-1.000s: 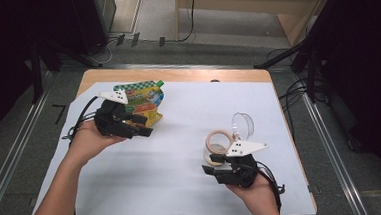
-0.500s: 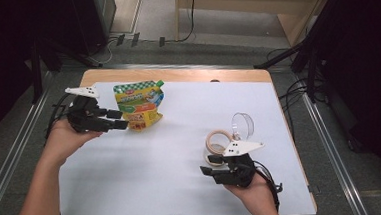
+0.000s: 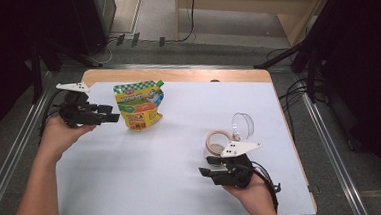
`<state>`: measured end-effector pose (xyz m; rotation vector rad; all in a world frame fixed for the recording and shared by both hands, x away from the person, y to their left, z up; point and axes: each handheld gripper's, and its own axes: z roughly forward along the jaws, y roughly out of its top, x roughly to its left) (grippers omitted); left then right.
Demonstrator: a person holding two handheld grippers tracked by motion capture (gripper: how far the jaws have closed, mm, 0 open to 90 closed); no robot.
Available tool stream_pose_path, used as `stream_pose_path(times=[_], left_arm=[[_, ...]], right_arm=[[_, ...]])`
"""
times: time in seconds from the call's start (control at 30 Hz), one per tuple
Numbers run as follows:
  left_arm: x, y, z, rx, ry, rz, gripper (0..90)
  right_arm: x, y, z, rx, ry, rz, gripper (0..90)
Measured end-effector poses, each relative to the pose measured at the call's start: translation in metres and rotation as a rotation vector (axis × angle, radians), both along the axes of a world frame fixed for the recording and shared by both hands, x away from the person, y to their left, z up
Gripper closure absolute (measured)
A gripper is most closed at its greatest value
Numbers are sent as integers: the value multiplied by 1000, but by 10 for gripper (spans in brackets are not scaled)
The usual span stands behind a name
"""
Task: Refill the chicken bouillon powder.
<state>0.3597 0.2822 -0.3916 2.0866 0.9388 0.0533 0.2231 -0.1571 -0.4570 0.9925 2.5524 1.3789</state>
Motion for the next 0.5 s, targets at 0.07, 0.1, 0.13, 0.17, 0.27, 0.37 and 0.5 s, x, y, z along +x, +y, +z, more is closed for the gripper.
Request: stream_pose_path(times=[0.07, 0.1, 0.13, 0.17, 0.27, 0.37, 0.5], left_arm=[[6, -5, -1, -24, 2, 1, 440], [9, -7, -2, -29, 10, -1, 441], [12, -10, -2, -18, 15, -3, 445], [15, -13, -2, -6, 12, -7, 447], [21, -20, -1, -8, -7, -16, 454], [28, -26, 0, 17, -7, -14, 479], [34, -32, 1, 0, -29, -21, 525]], right_arm=[[0, 1, 0, 2, -3, 1, 541], [-1, 1, 0, 1, -6, 0, 541], [-1, 1, 0, 2, -3, -1, 541], [-1, 1, 0, 3, -2, -2, 541], [-2, 2, 0, 10, 2, -3, 541], [-2, 4, 1, 16, 3, -2, 540], [-2, 9, 3, 18, 2, 7, 533]])
